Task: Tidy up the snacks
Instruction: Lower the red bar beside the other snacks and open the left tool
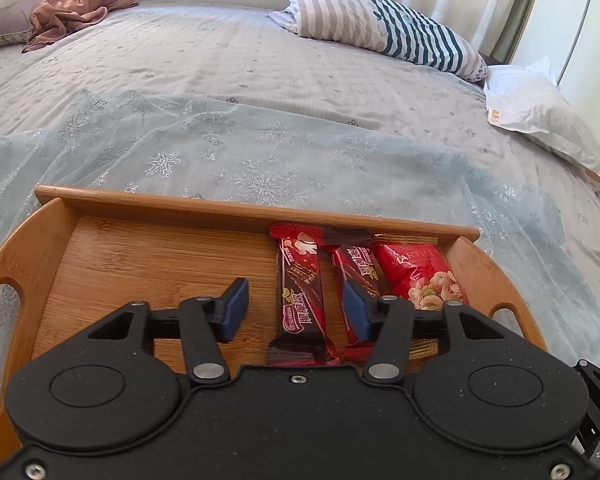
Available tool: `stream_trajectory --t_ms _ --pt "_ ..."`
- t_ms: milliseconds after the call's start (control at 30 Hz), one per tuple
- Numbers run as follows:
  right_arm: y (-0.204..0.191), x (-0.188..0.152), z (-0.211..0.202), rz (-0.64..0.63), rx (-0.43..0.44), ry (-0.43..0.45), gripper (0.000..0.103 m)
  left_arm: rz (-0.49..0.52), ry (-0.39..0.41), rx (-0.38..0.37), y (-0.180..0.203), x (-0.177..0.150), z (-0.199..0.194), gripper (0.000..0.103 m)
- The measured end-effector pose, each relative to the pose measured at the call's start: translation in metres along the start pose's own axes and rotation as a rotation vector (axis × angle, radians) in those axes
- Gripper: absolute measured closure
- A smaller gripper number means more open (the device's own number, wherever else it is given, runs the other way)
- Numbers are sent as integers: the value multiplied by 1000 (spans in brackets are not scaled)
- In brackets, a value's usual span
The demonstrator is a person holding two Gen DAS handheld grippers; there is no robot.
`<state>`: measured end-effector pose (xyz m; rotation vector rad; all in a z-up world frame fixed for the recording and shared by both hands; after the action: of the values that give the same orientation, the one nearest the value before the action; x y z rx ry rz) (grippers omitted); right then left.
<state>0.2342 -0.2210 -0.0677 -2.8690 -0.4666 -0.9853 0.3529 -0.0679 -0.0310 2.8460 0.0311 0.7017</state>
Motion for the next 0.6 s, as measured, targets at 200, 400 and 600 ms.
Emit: stream_trajectory --t_ms 200,400,600 --pt "-1 0 -6 13 9 12 22 19 5 -8 1 -6 -14 38" --pt "-2 -3 -21 28 20 35 19 40 18 -26 1 -19 -38 28" --pt "-6 -12 -40 31 30 59 16 64 38 -30 -4 -43 -68 22"
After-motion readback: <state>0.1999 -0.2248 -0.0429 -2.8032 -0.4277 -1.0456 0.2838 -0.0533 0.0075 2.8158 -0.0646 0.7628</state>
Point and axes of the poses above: each gripper's, at about its wrist camera, not at the fingertips, and z roughly the way its jaws point, y to its right, x to its top, the point moved 6 cm from there along z, roughly the way its jaws point, and after that the axes turned 15 degrees about -y, right-handed, at the moved point
